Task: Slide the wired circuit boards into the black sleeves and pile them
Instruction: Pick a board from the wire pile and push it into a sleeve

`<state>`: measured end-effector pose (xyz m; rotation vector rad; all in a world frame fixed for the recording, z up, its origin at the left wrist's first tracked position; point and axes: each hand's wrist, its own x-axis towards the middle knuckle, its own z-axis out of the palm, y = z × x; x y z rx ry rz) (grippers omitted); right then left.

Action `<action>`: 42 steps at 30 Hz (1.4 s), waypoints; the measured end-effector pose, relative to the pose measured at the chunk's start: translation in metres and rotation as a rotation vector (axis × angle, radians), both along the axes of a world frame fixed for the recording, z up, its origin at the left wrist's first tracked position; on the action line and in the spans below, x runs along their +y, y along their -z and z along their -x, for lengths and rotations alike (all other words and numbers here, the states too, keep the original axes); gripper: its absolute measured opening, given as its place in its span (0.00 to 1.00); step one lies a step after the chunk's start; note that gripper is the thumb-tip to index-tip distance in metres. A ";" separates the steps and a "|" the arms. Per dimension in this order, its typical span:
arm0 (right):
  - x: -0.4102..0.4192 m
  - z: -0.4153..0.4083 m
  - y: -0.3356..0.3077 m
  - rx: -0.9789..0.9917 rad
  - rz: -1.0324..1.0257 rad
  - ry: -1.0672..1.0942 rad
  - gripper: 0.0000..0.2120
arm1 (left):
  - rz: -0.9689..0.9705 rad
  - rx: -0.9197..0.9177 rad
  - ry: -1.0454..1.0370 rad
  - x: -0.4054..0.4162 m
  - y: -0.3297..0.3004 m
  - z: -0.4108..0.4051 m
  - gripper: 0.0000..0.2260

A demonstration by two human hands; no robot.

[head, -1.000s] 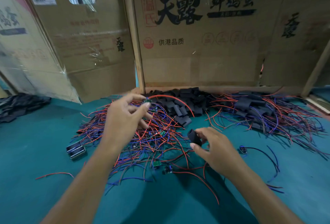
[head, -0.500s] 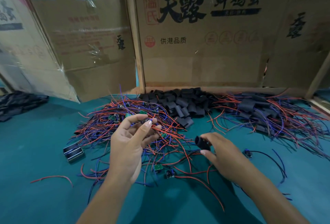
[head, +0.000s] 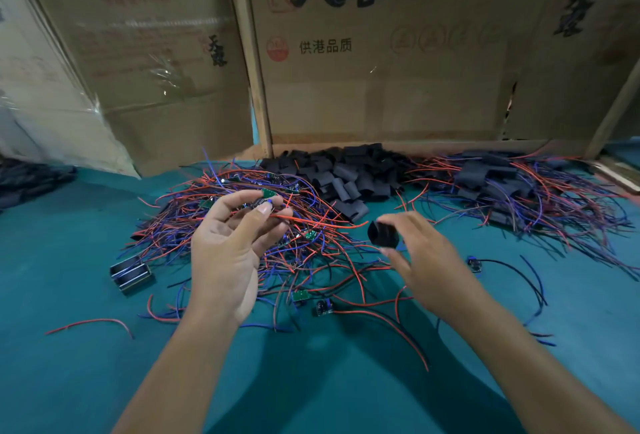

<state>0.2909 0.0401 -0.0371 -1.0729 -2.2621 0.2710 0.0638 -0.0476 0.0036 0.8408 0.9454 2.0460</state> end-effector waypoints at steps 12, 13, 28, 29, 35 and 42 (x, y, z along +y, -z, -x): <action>-0.002 -0.003 -0.007 -0.003 -0.239 -0.109 0.21 | 0.033 0.013 0.024 0.001 0.003 0.003 0.04; -0.002 -0.003 -0.007 -0.008 -0.240 -0.125 0.21 | 0.034 0.014 0.020 0.002 0.003 0.004 0.05; -0.005 0.005 0.003 -0.083 -0.172 -0.234 0.19 | 0.021 -0.038 -0.009 0.003 0.004 0.009 0.05; -0.005 0.006 0.004 -0.088 -0.172 -0.245 0.19 | 0.026 -0.040 -0.010 0.003 0.004 0.009 0.05; -0.008 0.014 0.014 -0.141 -0.210 -0.270 0.17 | 0.053 -0.055 -0.017 0.003 0.004 0.008 0.04; -0.015 0.019 0.015 -0.157 -0.191 -0.274 0.18 | 0.055 -0.061 -0.019 0.003 0.005 0.010 0.04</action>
